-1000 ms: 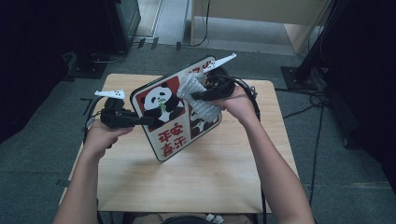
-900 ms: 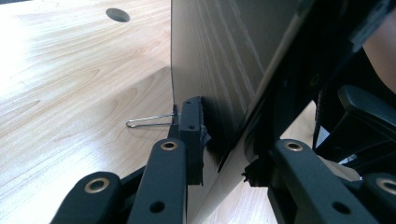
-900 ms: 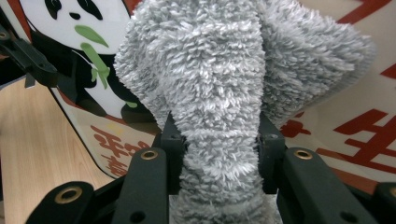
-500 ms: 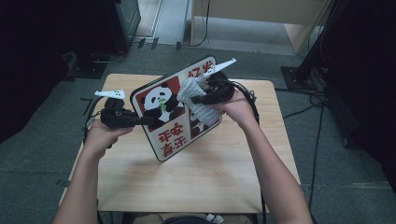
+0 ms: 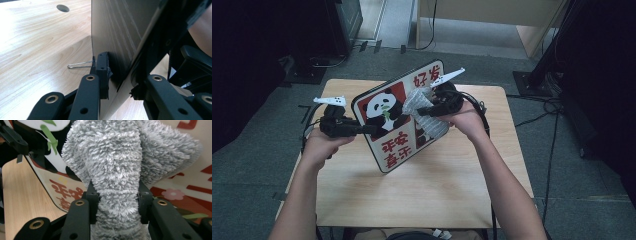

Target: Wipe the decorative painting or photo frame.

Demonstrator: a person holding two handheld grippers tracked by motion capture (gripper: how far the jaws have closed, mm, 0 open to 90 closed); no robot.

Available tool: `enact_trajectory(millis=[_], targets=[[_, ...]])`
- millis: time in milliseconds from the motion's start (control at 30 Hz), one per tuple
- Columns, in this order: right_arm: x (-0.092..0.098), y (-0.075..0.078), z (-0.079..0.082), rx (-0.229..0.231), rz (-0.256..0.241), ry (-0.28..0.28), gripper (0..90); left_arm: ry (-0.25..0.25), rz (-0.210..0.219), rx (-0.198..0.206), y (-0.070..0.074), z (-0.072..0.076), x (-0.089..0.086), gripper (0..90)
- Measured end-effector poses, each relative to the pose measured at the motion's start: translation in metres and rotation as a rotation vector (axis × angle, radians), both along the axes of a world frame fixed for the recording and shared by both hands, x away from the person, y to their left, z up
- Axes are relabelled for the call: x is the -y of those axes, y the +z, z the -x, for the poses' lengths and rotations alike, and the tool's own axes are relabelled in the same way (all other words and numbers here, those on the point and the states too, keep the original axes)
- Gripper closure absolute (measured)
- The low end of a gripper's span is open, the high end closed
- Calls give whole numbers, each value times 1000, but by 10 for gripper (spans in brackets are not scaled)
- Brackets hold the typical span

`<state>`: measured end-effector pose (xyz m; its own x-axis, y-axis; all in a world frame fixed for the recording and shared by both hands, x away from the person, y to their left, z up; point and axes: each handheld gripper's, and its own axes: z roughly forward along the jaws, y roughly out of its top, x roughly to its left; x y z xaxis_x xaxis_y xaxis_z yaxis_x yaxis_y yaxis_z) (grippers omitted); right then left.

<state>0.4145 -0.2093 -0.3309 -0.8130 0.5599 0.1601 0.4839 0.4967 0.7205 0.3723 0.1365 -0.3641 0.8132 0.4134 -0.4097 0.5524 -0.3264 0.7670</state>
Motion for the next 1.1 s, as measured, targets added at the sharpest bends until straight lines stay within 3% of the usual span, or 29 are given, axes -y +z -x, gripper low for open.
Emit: enact_trajectory(millis=[333,700,1100], targets=[[2,-8,0,-9,-15,4,651,-2,3,-9,0,0,1,733],[6,-25,4,-14,0,9,650,-3,6,-6,0,1,1,733],[11,-43,5,-47,-1,10,649,-3,2,-1,0,2,1,732]])
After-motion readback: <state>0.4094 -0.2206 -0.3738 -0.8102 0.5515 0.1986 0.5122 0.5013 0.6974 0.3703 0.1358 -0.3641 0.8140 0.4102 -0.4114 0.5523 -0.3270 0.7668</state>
